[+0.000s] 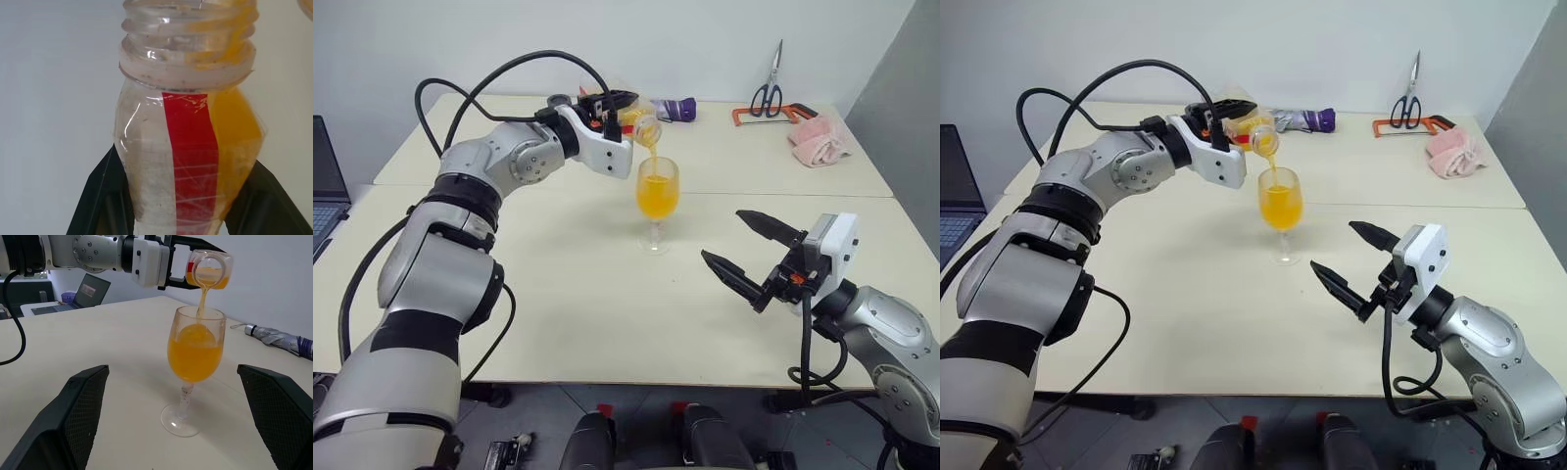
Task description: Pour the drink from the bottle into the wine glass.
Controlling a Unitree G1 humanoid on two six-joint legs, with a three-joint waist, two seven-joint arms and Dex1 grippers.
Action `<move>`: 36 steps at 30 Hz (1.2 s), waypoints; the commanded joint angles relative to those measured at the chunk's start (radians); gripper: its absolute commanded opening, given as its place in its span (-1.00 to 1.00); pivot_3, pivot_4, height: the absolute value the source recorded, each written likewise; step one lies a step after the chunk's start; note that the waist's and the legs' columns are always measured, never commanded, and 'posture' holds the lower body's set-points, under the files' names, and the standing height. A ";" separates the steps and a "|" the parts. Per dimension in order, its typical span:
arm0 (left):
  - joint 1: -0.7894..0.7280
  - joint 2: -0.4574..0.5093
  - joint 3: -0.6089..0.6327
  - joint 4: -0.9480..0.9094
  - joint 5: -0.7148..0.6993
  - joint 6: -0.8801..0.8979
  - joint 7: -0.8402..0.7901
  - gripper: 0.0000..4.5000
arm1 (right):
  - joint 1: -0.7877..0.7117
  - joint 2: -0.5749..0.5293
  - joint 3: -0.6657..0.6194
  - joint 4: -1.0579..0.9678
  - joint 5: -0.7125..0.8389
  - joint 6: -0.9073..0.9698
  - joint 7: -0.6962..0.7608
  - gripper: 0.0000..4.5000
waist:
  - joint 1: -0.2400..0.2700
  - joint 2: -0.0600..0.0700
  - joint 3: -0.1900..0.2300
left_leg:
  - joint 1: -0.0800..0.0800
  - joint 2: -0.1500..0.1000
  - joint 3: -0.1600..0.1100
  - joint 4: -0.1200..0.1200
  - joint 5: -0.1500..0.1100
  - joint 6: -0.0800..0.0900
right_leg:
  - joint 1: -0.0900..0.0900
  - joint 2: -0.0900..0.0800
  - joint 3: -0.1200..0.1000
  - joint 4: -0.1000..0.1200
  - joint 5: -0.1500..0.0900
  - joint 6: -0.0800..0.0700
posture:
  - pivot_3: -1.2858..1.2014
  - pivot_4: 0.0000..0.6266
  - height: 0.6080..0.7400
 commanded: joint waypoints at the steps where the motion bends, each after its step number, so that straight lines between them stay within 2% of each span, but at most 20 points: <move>1: -0.047 0.006 0.008 -0.011 -0.006 0.000 0.019 -0.20 | -0.003 -0.007 -0.005 -0.031 0.006 -0.016 0.003 1.00 | 0.000 0.000 0.000 | 0.000 0.000 0.000 0.000 0.000 0.000 | 0.000 0.000 0.000 0.000 0.000 0.000 | 0.03 -0.52 1.00; 23: -0.043 -0.007 0.020 -0.003 -0.029 0.007 -0.002 -0.20 | 0.004 -0.005 -0.003 -0.037 0.005 -0.016 -0.002 1.00 | 0.000 0.000 0.000 | 0.000 0.000 0.000 0.001 0.000 0.000 | 0.000 0.000 0.000 0.001 0.000 0.000 | 0.03 -0.52 1.00; 36: 0.035 -0.083 0.191 -0.009 -0.312 0.129 -0.274 -0.20 | -0.031 -0.012 0.013 -0.048 0.004 -0.008 -0.003 1.00 | -0.001 0.000 0.000 | 0.000 0.000 0.000 0.002 0.000 0.000 | 0.000 0.000 0.000 0.001 0.000 0.000 | 0.03 -0.52 1.00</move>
